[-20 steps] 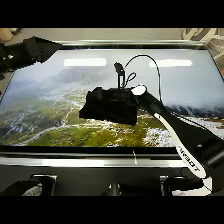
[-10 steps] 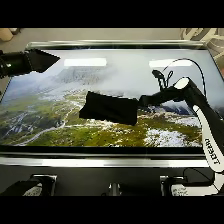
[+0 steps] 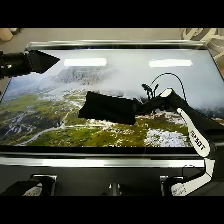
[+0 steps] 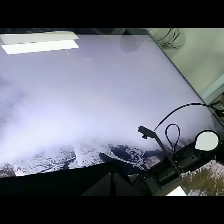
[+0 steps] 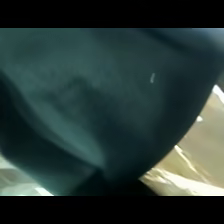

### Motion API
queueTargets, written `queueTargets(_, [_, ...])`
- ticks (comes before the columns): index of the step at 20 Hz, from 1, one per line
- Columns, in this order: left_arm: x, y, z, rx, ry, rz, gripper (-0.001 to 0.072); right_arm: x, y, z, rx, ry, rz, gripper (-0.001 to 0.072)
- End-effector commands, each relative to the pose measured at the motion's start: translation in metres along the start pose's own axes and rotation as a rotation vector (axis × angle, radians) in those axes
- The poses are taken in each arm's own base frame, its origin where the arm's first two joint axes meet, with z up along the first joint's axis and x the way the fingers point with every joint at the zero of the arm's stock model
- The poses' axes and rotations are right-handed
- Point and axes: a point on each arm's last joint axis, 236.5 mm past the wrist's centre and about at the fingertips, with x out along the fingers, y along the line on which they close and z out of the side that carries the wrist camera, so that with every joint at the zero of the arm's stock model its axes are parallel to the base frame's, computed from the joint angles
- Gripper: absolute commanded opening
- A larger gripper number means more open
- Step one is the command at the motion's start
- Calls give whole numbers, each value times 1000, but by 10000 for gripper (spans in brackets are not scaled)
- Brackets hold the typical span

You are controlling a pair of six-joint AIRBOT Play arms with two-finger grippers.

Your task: Fold the shirts.

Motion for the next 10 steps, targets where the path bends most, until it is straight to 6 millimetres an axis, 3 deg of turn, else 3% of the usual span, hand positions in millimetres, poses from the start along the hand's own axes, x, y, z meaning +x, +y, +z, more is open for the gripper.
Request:
queueTargets(1, [0,0,0,1,1,1,20,2,27,16,-56,-53,117,25])
queueTargets(4, [0,0,0,1,1,1,20,-65,38,48,-221,-102,155,24])
queueTargets(8, [1,1,0,0,1,1,21,-211,28,108,-284,-359,38,24])
queueTargets(10, [3,3,-1,-4,6,2,21,-276,9,117,-277,-465,-29,24])
